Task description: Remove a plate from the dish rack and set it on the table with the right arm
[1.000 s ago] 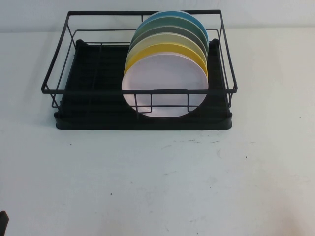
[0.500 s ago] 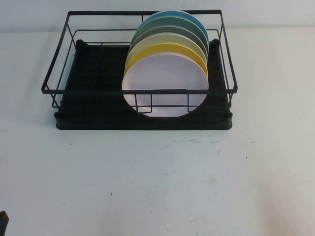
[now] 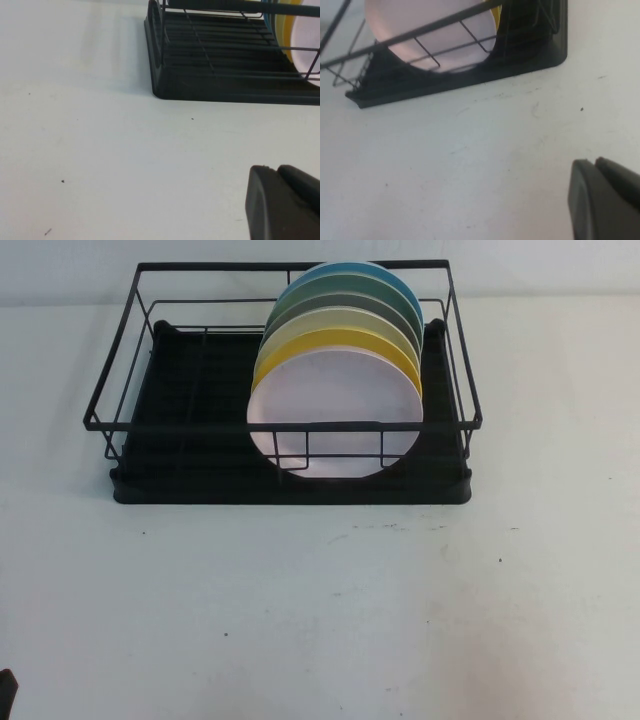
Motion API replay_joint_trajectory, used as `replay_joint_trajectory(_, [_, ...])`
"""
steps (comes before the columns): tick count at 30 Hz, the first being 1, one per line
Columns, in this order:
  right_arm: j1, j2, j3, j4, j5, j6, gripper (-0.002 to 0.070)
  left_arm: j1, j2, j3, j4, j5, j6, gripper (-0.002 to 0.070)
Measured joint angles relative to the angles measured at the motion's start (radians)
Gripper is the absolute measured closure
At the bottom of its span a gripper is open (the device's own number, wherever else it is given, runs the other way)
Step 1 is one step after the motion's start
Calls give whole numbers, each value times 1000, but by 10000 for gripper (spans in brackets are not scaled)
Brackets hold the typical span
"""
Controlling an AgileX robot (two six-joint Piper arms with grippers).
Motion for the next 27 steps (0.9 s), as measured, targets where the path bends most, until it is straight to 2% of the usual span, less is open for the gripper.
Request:
replay_joint_trajectory(8, [36, 386, -296, -21, 55, -232, 694, 0, 0, 0, 0, 0, 0, 678])
replay_joint_trajectory(17, [377, 735, -639, -205, -40, -302, 689, 0, 0, 0, 0, 0, 0, 678])
replay_joint_trajectory(21, [477, 898, -785, -239, -54, -408, 637, 0, 0, 0, 0, 0, 0, 678])
replay_joint_trajectory(27, [515, 1096, -953, -241, -100, -643, 472, 0, 0, 0, 0, 0, 0, 678])
